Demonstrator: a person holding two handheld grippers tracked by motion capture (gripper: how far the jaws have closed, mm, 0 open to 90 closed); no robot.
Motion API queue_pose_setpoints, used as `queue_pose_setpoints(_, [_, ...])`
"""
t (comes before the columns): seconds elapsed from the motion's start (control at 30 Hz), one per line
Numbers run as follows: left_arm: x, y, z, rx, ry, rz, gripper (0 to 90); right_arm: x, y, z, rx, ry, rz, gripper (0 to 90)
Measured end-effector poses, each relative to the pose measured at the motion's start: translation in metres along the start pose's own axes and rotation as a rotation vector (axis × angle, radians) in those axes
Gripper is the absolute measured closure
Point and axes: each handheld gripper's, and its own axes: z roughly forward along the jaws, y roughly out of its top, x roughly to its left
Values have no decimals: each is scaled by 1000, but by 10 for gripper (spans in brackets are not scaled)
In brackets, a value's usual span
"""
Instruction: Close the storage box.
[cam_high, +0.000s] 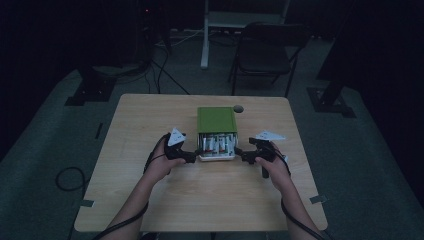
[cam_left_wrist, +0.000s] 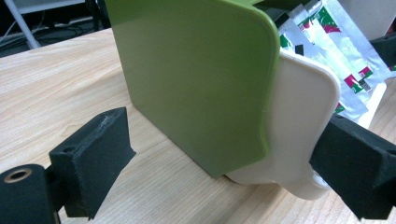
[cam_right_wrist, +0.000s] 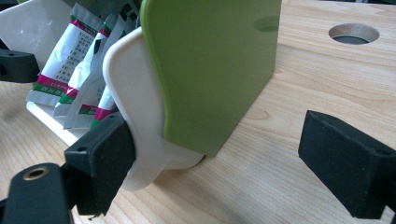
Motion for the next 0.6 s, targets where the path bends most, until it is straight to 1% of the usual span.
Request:
queue_pose_setpoints(0.13, [2, 0, 2, 0, 2, -10, 82, -1, 0, 2, 1, -3, 4, 114])
queue_pose_setpoints(0.33, [4, 1, 4, 3, 6, -11, 82, -2, 2, 5, 2, -9, 12, 114])
queue_pose_setpoints(0.47, [7, 1, 6, 5, 2, -25, 82, -2, 3, 6, 7, -15, 15, 114])
queue_pose_setpoints(0.6, [8, 1, 9, 2, 12, -30, 82, -3, 4, 8, 6, -23, 17, 114])
